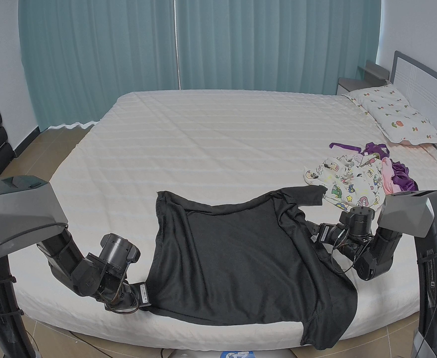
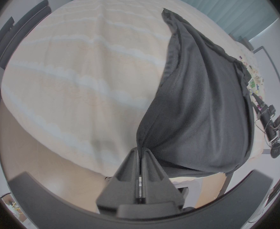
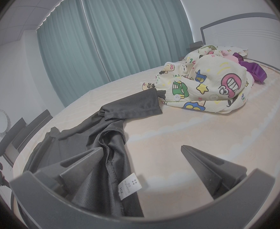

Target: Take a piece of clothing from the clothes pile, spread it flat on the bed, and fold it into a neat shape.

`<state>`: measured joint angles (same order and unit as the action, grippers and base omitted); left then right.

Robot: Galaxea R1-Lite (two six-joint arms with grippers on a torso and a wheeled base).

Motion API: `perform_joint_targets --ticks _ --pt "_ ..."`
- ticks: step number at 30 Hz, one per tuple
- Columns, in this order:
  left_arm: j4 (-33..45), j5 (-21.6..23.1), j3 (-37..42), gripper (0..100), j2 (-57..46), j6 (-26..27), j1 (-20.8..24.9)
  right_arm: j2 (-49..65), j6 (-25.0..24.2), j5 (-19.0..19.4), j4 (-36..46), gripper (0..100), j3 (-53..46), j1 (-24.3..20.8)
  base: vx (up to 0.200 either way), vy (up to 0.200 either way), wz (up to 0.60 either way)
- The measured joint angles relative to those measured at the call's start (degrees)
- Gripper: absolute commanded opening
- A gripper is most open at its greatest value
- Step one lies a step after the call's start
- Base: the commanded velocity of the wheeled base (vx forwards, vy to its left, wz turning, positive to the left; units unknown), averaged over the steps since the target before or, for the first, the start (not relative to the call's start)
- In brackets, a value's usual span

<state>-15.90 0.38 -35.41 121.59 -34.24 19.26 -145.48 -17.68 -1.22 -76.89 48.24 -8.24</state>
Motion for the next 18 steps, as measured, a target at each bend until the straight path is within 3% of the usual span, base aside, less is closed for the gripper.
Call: perform_joint_targets --ticks 18 --pt "21.4 -3.4 -1.5 0 -4.9 11.8 -5.8 0.1 0.0 0.0 0.0 100 0.0 0.2 0.000 0.000 0.00"
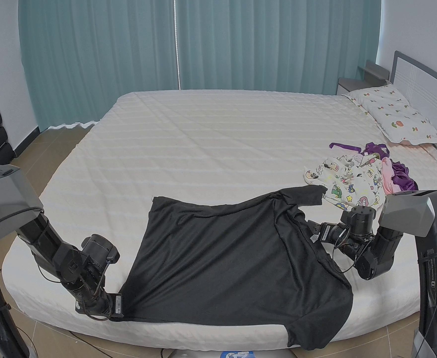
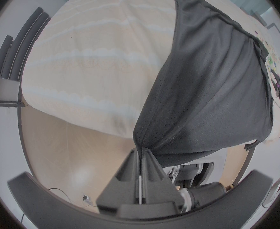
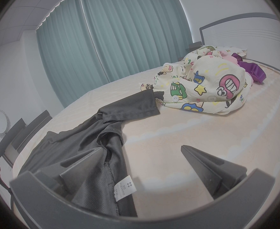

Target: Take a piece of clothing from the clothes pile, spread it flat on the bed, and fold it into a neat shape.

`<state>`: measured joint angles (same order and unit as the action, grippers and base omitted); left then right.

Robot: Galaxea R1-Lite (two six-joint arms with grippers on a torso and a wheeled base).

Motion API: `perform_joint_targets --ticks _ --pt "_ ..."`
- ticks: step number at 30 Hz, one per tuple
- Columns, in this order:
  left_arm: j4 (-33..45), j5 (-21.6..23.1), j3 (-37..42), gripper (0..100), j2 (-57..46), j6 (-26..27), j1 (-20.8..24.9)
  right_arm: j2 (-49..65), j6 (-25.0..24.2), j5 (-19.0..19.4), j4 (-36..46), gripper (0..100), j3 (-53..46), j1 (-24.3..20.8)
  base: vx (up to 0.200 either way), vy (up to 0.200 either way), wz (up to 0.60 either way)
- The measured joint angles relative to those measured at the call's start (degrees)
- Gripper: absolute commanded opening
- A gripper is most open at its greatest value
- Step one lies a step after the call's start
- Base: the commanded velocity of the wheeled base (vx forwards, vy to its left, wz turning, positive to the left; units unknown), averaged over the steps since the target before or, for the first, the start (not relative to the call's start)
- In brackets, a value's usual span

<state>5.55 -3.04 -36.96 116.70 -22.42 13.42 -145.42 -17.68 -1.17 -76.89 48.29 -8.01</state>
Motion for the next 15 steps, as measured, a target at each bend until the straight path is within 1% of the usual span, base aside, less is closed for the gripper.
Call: perform_joint_targets --ticks 4,5,13,15 --pt "-0.1 -0.1 -0.4 0 -0.5 0.3 -0.8 -0.2 0.0 0.0 0.0 100 0.3 -0.4 0.000 0.000 0.00" --pt "-0.3 -0.1 -0.5 100 -0.7 0.3 -1.0 -0.2 0.0 0.0 0.0 100 0.3 -0.5 0.000 0.000 0.00" --pt "-2.0 0.1 -2.5 100 -1.1 -1.1 -2.0 -0.4 0.0 -0.2 -0.5 100 0.3 -1.7 0.000 0.000 0.00" --pt "-4.0 0.4 -3.3 100 -1.4 -3.3 -2.5 -0.5 0.0 -0.4 -0.8 100 0.9 -1.9 0.000 0.000 0.00"
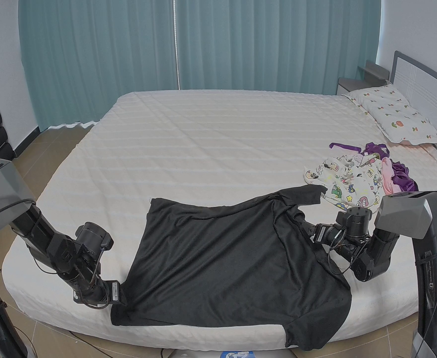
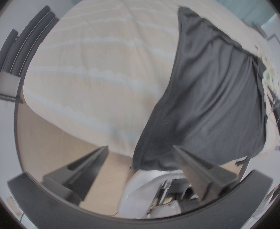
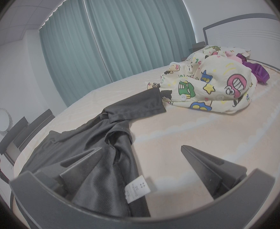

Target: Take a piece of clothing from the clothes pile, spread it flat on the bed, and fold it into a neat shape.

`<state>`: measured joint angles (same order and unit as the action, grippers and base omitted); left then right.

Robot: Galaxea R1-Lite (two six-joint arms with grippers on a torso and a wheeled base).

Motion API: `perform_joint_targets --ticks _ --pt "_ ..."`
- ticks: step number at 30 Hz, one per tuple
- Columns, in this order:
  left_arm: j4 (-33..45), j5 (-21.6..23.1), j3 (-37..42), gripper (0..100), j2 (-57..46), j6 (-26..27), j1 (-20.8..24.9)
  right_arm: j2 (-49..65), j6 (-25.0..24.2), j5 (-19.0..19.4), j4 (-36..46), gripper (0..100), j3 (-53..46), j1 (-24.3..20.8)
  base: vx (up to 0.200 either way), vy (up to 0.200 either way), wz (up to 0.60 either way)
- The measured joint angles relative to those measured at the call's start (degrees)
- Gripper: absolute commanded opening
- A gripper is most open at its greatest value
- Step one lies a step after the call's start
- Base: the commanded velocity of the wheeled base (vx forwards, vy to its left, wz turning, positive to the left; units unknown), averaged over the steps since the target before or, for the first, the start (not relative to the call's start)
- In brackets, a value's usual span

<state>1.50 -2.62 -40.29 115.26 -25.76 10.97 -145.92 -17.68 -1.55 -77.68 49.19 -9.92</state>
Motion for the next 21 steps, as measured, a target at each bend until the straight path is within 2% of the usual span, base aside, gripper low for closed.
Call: perform_joint_targets --ticks 5,7,10,18,19,21 --pt "-8.5 2.4 -1.5 100 -0.5 -7.4 -0.4 -0.3 0.0 -0.3 0.4 100 2.5 -0.6 0.000 0.000 0.00" --pt "-12.2 5.6 -1.9 100 -0.5 -9.8 -0.5 -0.5 -0.1 -0.6 1.1 100 3.9 -0.7 0.000 0.000 0.00" --pt "-16.7 12.1 -2.2 100 -0.5 -16.1 -0.6 -1.2 0.0 -1.5 2.9 100 6.6 -0.9 0.000 0.000 0.00" --pt "-23.2 23.9 -4.2 100 0.1 -32.2 -0.5 -3.1 0.1 -2.7 8.1 100 11.8 -1.5 0.000 0.000 0.00" --pt "-23.9 25.3 -4.5 100 0.2 -33.2 -0.5 -3.3 0.1 -2.7 8.4 0 12.1 -1.6 0.000 0.000 0.00" --pt "-25.3 27.5 -4.9 100 0.5 -34.4 -0.5 -3.8 0.2 -2.8 9.0 0 12.9 -2.0 0.000 0.000 0.00"
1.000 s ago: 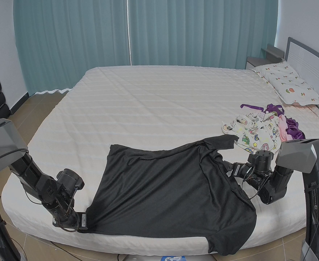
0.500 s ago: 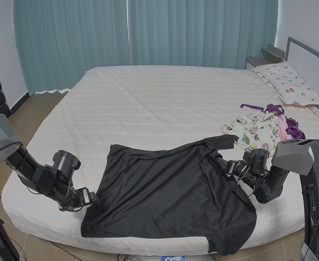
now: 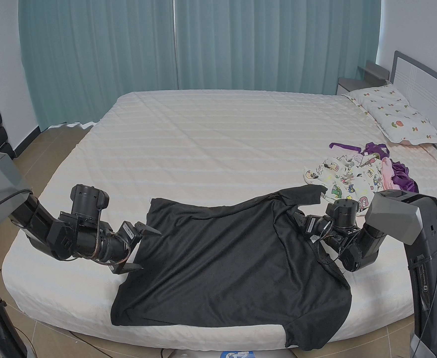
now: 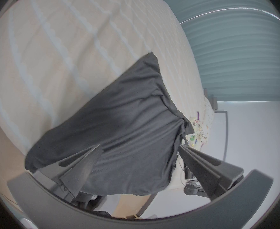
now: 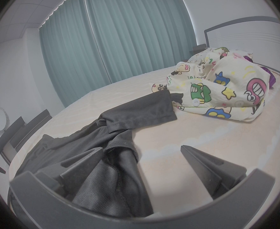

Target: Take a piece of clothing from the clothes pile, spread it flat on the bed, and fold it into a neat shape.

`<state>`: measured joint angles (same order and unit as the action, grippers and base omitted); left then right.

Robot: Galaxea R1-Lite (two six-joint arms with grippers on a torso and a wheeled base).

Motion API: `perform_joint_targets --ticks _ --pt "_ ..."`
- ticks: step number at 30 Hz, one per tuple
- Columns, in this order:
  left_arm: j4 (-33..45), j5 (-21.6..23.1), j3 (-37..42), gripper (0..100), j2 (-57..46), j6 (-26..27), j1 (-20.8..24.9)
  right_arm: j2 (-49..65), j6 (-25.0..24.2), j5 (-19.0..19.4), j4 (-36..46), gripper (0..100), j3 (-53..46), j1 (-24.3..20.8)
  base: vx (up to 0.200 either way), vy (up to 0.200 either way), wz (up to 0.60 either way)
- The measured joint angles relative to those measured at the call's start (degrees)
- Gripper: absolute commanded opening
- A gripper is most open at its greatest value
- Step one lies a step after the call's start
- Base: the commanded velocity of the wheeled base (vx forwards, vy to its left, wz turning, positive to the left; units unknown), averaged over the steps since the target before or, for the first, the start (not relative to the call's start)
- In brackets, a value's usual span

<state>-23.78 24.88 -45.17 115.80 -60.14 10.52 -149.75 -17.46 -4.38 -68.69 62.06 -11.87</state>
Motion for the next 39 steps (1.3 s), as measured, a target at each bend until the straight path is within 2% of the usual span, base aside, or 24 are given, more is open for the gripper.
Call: perform_joint_targets --ticks 16,21,22,30,35,39 --pt "-0.9 0.1 -0.7 100 2.5 0.1 -0.1 -0.9 -0.3 0.0 0.5 0 1.2 0.7 0.000 0.000 0.00" --pt "-0.9 -0.1 -0.6 100 2.7 0.1 -0.1 -0.8 -3.3 0.4 0.6 0 1.7 2.9 0.000 0.000 0.00" --pt "-0.9 -0.1 -0.6 100 2.8 0.1 -0.1 -0.8 -3.9 0.5 0.6 100 1.8 3.3 0.000 0.000 0.00" --pt "-1.0 -0.2 -0.6 100 3.1 0.1 -0.1 0.3 -6.1 2.5 -0.1 100 0.7 4.3 0.000 0.000 0.00" --pt "-1.0 -0.2 -0.6 100 3.1 0.1 -0.1 1.0 -6.4 4.8 -2.7 100 -2.5 2.2 0.000 0.000 0.00" --pt "-1.0 -0.1 -0.7 100 3.2 0.2 -0.1 1.0 -6.0 5.0 -3.0 100 -3.5 0.6 0.000 0.000 0.00"
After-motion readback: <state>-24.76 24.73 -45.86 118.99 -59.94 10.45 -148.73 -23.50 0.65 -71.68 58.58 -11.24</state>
